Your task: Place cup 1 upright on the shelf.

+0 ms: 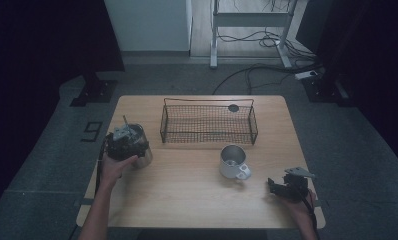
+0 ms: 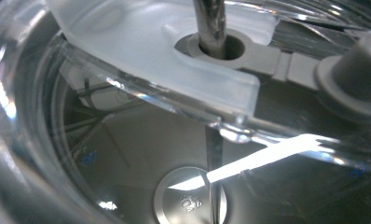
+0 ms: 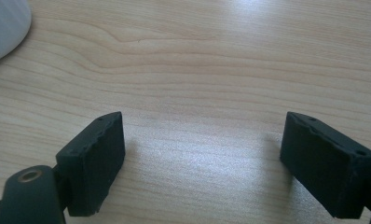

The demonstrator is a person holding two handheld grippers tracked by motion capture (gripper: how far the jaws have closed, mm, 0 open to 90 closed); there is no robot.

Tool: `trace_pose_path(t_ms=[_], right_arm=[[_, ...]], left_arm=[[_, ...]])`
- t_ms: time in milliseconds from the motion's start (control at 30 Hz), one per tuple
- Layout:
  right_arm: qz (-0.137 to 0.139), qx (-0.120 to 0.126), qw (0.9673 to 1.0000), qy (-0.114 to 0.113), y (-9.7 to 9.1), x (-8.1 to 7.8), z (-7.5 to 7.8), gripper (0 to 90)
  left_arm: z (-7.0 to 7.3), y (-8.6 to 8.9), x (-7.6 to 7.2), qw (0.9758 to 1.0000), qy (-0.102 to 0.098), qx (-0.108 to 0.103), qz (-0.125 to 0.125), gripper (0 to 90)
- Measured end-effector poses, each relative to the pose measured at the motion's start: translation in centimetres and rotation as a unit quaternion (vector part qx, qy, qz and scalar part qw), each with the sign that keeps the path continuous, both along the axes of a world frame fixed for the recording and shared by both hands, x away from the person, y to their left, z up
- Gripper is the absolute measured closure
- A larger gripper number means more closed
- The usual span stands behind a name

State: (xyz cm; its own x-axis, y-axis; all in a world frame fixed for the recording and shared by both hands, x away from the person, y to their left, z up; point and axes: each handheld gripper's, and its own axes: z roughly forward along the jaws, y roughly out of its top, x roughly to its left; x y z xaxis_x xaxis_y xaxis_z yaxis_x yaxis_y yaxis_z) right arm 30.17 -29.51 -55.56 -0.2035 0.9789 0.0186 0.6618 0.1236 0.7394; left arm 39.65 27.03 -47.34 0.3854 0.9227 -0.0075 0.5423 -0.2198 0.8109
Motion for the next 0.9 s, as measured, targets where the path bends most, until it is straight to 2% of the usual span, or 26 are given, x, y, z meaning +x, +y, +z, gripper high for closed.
trace_pose_path(t_ms=[300,500,633,667,900], right_arm=[[-0.001,-0.001,1.0,0.001,0.0,0.0,0.0,13.6],[-0.002,-0.001,1.0,0.001,0.0,0.0,0.0,13.6],[-0.002,-0.001,1.0,0.0,0.0,0.0,0.0,13.6],[-0.002,-0.001,1.0,0.0,0.0,0.0,0.0,13.6],[-0.002,0.0,1.0,0.0,0.0,0.0,0.0,13.6]], left_arm=[[0.1,0.0,-0.1,1.0,0.003,-0.001,-0.003,4.1],[0.2,-0.3,-0.2,0.9999,0.006,-0.009,-0.01,4.2],[0.5,-0.4,-0.4,0.9999,0.001,-0.01,-0.009,4.2],[0.7,-0.3,-0.4,0.9998,0.001,-0.017,-0.007,4.2],[1.3,-0.6,-0.5,1.0,0.0,-0.009,0.001,4.2]])
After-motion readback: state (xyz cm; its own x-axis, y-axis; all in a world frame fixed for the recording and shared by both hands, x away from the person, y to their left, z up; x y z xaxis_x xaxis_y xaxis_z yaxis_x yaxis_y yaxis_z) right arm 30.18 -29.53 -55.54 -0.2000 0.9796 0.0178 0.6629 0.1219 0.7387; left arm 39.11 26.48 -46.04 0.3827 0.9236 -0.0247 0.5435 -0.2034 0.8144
